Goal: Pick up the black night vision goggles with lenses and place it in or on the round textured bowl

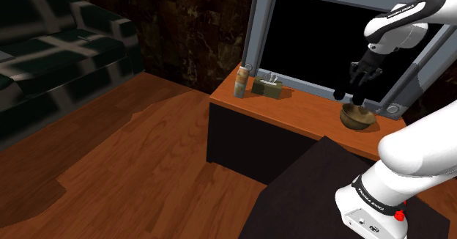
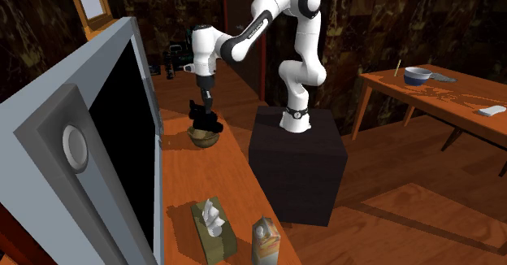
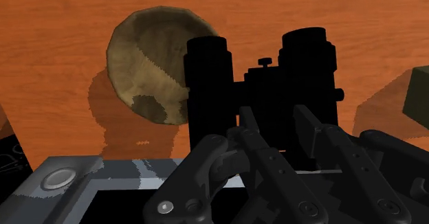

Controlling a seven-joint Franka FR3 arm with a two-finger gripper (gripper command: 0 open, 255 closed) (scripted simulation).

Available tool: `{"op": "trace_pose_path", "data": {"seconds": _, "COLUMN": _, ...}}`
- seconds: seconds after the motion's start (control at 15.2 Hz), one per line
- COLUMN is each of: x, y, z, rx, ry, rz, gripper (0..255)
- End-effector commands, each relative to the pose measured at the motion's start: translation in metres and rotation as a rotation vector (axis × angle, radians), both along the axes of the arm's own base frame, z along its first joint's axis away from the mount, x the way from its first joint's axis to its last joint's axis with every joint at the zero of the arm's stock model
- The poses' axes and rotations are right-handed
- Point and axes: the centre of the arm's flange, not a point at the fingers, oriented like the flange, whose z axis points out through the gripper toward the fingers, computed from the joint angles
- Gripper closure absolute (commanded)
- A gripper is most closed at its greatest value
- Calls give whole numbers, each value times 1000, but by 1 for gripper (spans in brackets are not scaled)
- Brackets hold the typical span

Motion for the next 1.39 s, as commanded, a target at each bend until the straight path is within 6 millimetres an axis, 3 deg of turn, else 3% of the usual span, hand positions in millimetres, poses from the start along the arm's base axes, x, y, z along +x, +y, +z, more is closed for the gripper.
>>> {"op": "trace_pose_path", "data": {"seconds": 0.0, "x": -21, "y": -18, "z": 4, "rx": -1, "ry": -1, "rz": 2, "gripper": 255}}
{"op": "trace_pose_path", "data": {"seconds": 0.4, "x": -85, "y": -64, "z": 10, "rx": -1, "ry": -1, "rz": 2, "gripper": 255}}
{"op": "trace_pose_path", "data": {"seconds": 1.32, "x": -85, "y": -64, "z": -64, "rx": -1, "ry": -1, "rz": 2, "gripper": 255}}
